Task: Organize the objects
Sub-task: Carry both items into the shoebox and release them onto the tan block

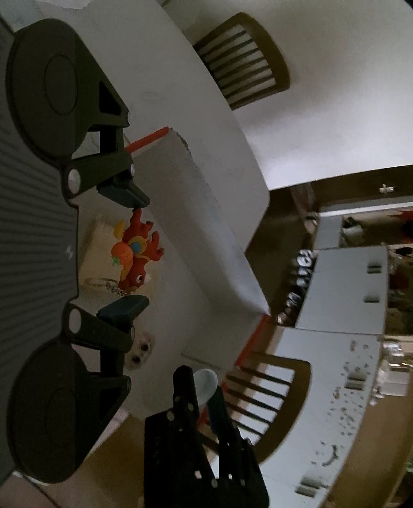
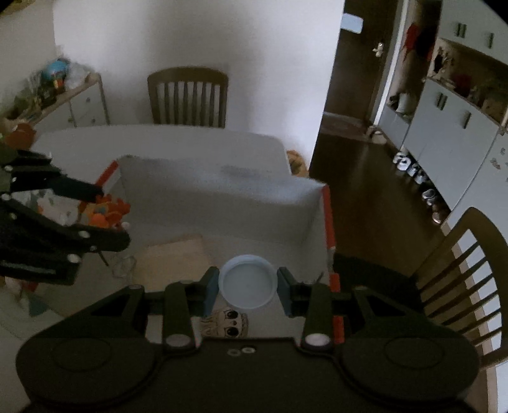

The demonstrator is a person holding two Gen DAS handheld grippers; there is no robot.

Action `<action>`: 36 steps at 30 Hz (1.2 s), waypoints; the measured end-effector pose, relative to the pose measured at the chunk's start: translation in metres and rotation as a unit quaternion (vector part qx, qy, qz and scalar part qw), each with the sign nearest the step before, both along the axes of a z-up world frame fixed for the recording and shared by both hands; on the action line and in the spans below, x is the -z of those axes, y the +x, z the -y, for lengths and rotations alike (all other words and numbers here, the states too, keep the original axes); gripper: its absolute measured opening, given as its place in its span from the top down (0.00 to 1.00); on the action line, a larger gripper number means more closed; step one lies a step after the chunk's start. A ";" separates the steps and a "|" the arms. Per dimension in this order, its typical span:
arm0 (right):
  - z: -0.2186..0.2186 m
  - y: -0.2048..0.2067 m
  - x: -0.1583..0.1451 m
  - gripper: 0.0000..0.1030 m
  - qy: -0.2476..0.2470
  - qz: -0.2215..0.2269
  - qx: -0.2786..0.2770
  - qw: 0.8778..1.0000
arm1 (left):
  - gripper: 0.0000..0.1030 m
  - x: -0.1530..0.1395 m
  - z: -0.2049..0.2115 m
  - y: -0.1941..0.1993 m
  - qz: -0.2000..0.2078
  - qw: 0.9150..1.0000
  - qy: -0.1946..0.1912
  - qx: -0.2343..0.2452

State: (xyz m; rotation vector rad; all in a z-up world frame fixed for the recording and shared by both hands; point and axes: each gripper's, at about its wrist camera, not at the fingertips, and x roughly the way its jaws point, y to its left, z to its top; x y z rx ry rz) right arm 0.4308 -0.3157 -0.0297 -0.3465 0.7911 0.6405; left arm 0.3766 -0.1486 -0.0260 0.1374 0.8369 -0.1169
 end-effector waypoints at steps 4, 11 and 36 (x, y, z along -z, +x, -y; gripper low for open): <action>-0.008 0.009 0.015 0.63 -0.017 -0.018 -0.008 1.000 | 0.42 0.017 0.004 0.019 -0.024 1.000 0.013 -0.004; -0.023 0.025 0.041 0.63 -0.052 -0.036 -0.016 0.998 | 0.42 0.042 0.005 0.040 -0.056 0.998 0.032 -0.007; -0.033 0.033 0.065 0.48 -0.094 -0.069 -0.036 0.993 | 0.36 0.066 0.016 0.058 -0.124 0.990 0.061 0.016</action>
